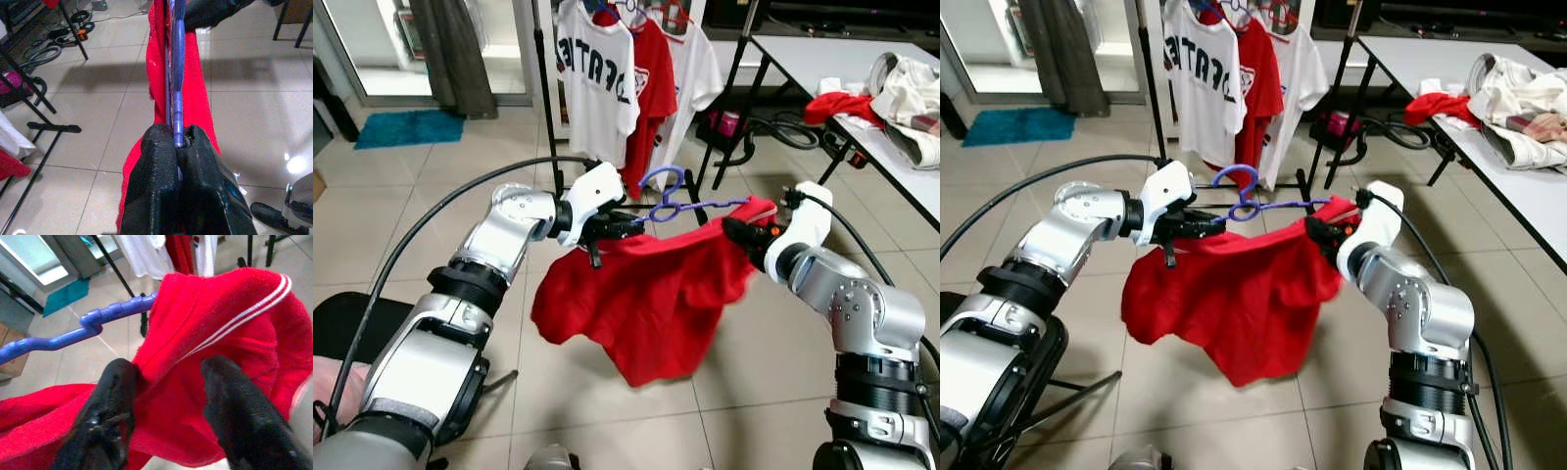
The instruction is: Hang hanger
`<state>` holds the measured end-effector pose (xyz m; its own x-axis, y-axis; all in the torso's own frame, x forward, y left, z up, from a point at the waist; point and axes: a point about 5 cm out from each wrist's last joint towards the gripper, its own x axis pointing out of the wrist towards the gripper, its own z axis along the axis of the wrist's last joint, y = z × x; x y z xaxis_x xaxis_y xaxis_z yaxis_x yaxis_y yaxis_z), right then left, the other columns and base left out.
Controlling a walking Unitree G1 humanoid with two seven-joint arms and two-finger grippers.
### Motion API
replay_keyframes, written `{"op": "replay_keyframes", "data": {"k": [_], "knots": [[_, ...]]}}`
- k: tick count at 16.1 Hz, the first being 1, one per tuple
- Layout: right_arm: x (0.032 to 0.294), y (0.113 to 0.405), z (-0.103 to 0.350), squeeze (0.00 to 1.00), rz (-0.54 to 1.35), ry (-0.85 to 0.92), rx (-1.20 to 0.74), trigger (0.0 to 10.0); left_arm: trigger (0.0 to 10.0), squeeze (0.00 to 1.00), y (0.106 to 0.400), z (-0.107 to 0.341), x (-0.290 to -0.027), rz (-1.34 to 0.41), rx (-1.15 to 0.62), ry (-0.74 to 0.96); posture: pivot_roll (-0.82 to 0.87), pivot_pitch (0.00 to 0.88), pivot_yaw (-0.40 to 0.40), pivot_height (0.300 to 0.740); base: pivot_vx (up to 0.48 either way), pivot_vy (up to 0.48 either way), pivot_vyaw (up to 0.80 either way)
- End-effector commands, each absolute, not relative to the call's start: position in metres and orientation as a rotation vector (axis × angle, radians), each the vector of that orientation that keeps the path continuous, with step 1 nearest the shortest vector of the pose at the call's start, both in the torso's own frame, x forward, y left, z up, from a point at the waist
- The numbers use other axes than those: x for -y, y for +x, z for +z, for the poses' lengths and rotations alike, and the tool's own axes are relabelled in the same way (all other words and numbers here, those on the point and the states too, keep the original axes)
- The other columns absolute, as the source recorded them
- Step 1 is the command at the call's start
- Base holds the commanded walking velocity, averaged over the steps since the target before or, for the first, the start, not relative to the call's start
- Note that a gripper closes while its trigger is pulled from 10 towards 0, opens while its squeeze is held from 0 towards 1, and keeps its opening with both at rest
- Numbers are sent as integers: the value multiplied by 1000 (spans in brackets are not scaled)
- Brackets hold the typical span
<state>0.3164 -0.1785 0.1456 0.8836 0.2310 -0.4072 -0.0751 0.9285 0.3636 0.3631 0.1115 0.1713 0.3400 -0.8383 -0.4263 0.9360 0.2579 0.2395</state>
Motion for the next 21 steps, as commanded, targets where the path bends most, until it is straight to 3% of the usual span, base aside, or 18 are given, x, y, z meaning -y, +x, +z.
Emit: {"op": "replay_keyframes", "data": {"k": [1,14,21], "knots": [[182,319,150,0,144,361,-454,0,0,0,363,181,-107,-1231,-180,492,-31,0,-14,740,0,0,0],[183,323,153,0,158,331,-404,0,0,0,360,178,-111,-1238,-213,496,-30,0,-12,740,0,0,0],[173,317,170,0,233,277,-340,0,0,0,368,168,-119,-1126,-311,551,-34,0,-7,740,0,0,0]]}}
